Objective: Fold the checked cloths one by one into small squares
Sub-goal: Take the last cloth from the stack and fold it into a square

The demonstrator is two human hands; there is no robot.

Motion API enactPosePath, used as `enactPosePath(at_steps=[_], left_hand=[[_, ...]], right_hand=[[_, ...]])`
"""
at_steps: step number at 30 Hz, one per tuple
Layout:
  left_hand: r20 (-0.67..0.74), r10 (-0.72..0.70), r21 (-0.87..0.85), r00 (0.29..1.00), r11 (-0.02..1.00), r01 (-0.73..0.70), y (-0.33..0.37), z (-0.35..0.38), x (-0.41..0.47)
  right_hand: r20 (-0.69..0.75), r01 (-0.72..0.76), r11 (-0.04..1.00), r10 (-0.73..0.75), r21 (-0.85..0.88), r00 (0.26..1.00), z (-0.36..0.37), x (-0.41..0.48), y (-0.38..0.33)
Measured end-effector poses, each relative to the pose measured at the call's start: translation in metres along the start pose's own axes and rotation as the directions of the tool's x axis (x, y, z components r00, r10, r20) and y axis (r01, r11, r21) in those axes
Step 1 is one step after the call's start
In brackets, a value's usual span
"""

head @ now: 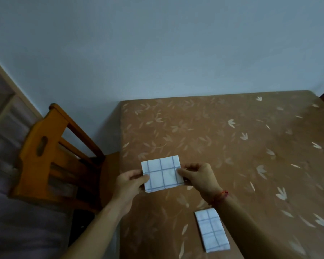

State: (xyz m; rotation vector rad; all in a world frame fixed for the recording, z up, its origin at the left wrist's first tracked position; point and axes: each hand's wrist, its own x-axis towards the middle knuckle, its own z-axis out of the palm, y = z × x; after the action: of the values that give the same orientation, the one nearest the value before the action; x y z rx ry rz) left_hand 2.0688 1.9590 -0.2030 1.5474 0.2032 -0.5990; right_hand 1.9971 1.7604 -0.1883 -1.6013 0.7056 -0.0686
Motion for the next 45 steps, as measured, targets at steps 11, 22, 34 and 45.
enactPosePath(at_steps=[11,22,34,45], left_hand=[[-0.093,0.098,0.214,0.991,0.974,-0.076,0.013,0.049,0.127],[-0.157,0.237,0.402,0.959,0.902,-0.157,0.012,0.068,0.270],[-0.167,0.280,0.467,0.945,0.867,-0.175,0.006,0.072,0.315],[-0.119,0.387,0.641,0.914,0.733,-0.227,0.006,0.071,0.312]], right_hand=[[-0.127,-0.001,0.981,-0.024,-0.193,0.992,-0.008,0.137,0.013],[-0.117,0.155,0.873,-0.233,-0.462,0.966,0.012,0.278,0.039],[-0.116,0.204,0.818,-0.312,-0.537,0.943,0.029,0.317,0.046],[-0.078,0.230,0.787,-0.332,-0.573,0.940,0.030,0.311,0.048]])
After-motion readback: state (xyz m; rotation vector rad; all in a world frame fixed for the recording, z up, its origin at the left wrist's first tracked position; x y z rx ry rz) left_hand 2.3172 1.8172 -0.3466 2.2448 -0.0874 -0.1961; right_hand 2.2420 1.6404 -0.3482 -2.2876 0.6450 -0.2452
